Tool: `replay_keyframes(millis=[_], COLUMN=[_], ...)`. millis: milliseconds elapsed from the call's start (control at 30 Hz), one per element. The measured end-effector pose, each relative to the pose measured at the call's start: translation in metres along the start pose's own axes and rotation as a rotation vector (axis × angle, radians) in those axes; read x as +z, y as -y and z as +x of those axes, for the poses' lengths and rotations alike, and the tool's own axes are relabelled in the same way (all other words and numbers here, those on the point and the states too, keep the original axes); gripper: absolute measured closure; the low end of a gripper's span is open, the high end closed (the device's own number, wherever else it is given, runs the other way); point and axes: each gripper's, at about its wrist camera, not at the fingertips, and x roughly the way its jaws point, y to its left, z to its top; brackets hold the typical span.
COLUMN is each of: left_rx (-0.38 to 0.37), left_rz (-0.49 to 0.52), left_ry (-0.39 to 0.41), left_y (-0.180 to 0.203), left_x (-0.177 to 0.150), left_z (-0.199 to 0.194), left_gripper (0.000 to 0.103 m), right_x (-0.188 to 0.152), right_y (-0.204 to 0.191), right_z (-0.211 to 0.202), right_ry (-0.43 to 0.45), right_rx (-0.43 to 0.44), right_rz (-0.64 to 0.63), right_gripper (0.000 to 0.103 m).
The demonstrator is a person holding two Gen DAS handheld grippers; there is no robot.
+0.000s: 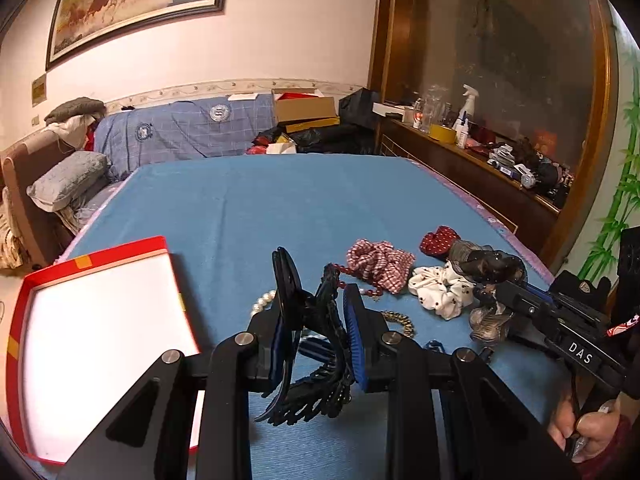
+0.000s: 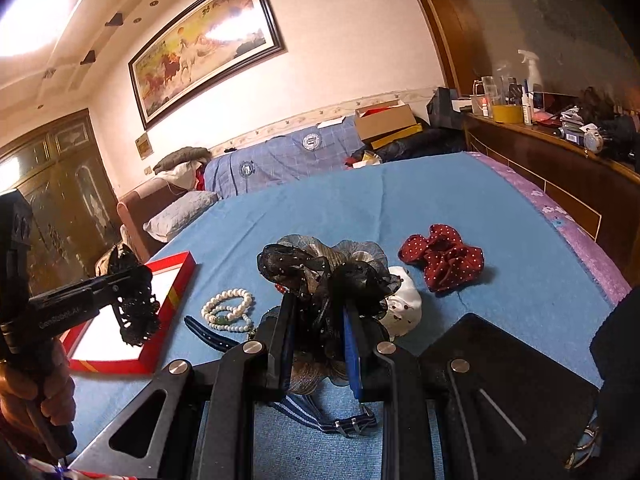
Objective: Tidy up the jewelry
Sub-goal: 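Carry the claw clip with the left gripper while the right carries the scrunchie to the tray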
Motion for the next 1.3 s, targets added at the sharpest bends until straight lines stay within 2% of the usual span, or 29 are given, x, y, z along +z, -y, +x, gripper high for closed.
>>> replay_keyframes(millis=[233,433,800,1300], left_rx=[0.048,0.085,0.139,0.27], left_rz=[-0.003,-0.024,-0.096,-0.187], left_ry=[0.022,0.039,0.05,0.016], left_y=[-0.009,-0.027,-0.075,-0.165], left_x=[-0.003,-0.002,-0.01,-0.018], left_z=[-0.011,-0.021,-0.036,-0.046], left_gripper=[0.078,0.078,0.078,0.078], right_x=[-0.001,-0.003,0.013,0.04], right_y=[-0.004,-0.021,-0.085,-0.179], right_z=[0.006,0.006,0.018,0.084], right_ry=[-0.025,-0.062,-0.118,-0.22], right_rx=[0.007,0.064,0.202,0.327], right_rz=[-0.004,0.02,-0.034,-0.107], right_gripper=[0.08,0.08,0.08,0.079])
